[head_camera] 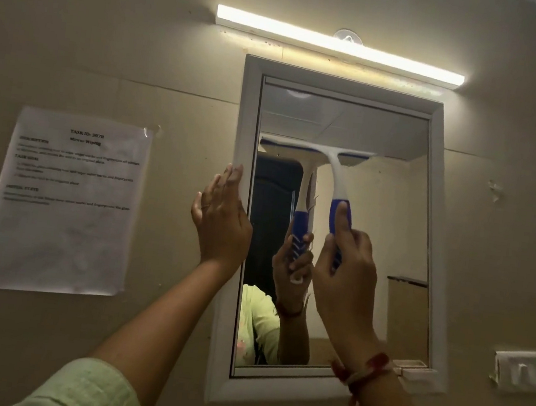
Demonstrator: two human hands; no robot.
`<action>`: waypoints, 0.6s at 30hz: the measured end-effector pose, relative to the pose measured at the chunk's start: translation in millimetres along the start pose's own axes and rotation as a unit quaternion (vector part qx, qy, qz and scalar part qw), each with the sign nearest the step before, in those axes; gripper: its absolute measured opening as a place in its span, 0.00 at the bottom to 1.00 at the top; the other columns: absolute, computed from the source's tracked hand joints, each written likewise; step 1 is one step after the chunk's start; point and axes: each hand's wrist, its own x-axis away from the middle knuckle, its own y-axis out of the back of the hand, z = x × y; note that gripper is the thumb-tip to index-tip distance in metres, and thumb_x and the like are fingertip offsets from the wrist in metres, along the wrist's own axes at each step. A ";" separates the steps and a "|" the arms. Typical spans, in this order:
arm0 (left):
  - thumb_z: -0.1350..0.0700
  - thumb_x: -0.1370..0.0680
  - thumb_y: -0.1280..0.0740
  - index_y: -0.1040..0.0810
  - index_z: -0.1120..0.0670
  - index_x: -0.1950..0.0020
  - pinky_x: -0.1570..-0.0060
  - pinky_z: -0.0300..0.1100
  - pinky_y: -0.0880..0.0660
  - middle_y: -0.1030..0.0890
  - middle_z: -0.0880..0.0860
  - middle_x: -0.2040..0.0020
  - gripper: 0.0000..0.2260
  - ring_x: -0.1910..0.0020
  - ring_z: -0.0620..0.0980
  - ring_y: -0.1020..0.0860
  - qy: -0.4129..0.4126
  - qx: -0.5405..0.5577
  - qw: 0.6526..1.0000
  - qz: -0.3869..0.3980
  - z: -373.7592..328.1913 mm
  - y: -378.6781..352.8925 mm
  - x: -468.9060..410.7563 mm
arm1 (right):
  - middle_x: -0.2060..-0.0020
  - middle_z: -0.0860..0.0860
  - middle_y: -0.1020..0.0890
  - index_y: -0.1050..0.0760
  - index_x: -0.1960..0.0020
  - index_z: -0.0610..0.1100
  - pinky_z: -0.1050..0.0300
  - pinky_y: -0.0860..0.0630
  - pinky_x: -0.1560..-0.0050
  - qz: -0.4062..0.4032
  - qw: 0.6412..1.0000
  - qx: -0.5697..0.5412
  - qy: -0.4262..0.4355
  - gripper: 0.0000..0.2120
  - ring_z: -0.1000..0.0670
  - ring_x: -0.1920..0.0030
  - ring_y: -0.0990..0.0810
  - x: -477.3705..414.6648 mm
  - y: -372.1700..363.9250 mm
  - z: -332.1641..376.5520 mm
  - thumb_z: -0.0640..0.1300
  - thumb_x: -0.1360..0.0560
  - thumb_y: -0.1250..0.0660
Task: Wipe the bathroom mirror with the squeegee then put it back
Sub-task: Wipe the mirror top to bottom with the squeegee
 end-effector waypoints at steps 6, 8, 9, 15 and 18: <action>0.60 0.24 0.46 0.34 0.53 0.30 0.34 0.62 0.42 0.30 0.55 0.30 0.21 0.30 0.56 0.36 0.001 0.008 1.000 -0.011 0.7 -1.0 -0.2 | 0.47 0.41 0.23 0.42 0.27 0.47 0.60 0.25 0.51 0.000 1.000 0.011 -0.004 0.26 0.46 0.53 0.21 -36.8 -5.3 1.5 0.42 0.23 0.38; 0.60 0.23 0.46 0.35 0.53 0.30 0.34 0.62 0.42 0.31 0.55 0.30 0.21 0.29 0.56 0.36 -0.001 0.011 1.000 -0.012 0.4 -1.3 0.0 | 0.46 0.41 0.23 0.42 0.27 0.46 0.60 0.25 0.50 0.001 1.000 0.016 -0.004 0.26 0.45 0.52 0.20 -42.7 -7.3 1.6 0.42 0.23 0.38; 0.60 0.23 0.45 0.35 0.53 0.30 0.34 0.62 0.42 0.31 0.55 0.30 0.21 0.29 0.56 0.36 -0.003 0.012 1.000 -0.012 0.6 -1.7 0.3 | 0.46 0.41 0.23 0.42 0.27 0.46 0.60 0.26 0.51 0.002 1.000 0.017 -0.004 0.26 0.45 0.52 0.20 -39.8 -7.5 0.5 0.42 0.23 0.39; 0.60 0.23 0.45 0.35 0.52 0.30 0.34 0.60 0.41 0.30 0.55 0.30 0.21 0.30 0.57 0.35 0.000 0.014 1.000 -0.011 1.6 -2.3 1.7 | 0.46 0.40 0.25 0.47 0.28 0.50 0.60 0.21 0.54 0.022 1.000 -0.008 -0.017 0.28 0.51 0.55 0.23 25.4 0.8 -4.5 0.40 0.23 0.39; 0.59 0.23 0.45 0.34 0.52 0.30 0.34 0.60 0.41 0.30 0.55 0.31 0.20 0.31 0.57 0.34 -0.001 0.016 1.000 -0.010 2.0 -3.1 1.8 | 0.47 0.40 0.24 0.47 0.28 0.50 0.64 0.24 0.55 0.015 1.000 -0.012 -0.013 0.28 0.52 0.56 0.24 25.5 3.0 -4.9 0.39 0.23 0.38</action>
